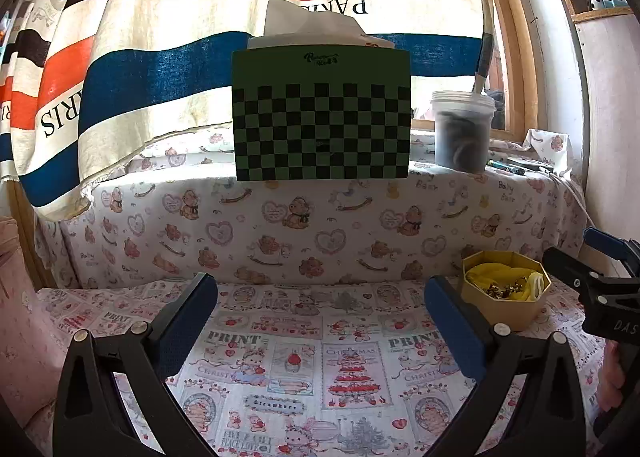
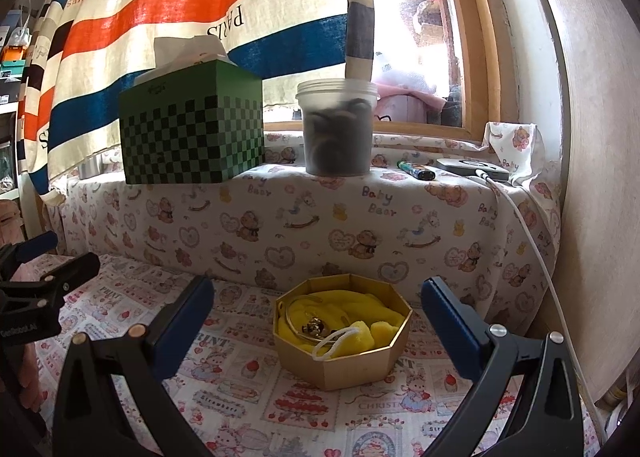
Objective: Organize jewelry
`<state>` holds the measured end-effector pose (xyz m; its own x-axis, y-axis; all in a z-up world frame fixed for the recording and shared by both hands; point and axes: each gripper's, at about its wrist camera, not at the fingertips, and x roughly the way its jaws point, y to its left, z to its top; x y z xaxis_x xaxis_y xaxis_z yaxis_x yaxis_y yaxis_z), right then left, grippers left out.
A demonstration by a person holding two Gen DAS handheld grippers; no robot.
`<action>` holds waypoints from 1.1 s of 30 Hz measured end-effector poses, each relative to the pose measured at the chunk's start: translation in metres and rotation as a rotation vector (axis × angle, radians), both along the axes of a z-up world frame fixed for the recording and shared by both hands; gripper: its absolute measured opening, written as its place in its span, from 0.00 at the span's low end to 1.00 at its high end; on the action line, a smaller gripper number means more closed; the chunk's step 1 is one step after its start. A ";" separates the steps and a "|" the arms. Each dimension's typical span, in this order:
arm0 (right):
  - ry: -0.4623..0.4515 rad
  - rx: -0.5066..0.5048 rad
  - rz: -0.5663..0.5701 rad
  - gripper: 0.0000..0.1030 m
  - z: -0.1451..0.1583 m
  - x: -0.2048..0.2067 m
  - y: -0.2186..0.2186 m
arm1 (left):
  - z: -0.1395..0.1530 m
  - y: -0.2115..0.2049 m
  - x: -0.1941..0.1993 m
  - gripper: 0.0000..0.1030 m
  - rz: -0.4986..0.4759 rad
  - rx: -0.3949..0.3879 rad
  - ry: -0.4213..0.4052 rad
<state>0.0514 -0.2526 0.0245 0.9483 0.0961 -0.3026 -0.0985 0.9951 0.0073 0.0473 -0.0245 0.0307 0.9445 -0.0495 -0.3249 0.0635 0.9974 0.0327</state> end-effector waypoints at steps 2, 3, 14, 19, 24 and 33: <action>0.001 0.001 -0.001 1.00 0.000 0.000 0.000 | 0.000 0.000 0.000 1.00 0.000 0.000 0.000; 0.002 0.003 -0.002 1.00 0.000 0.000 0.000 | 0.000 0.000 0.000 1.00 0.000 0.001 -0.001; 0.003 0.004 -0.002 1.00 0.000 0.000 -0.001 | 0.000 -0.001 0.000 1.00 0.000 0.001 0.000; 0.003 0.004 -0.002 1.00 0.000 0.000 -0.001 | 0.000 0.000 0.000 1.00 0.000 0.001 0.000; 0.004 0.003 -0.003 1.00 0.000 0.000 0.000 | 0.000 0.000 0.000 1.00 0.000 0.001 -0.001; 0.005 0.004 -0.003 1.00 0.000 0.000 0.000 | 0.000 0.001 -0.001 1.00 0.013 0.000 -0.004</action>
<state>0.0515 -0.2530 0.0242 0.9471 0.0940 -0.3069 -0.0950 0.9954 0.0117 0.0459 -0.0237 0.0311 0.9463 -0.0371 -0.3212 0.0502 0.9982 0.0326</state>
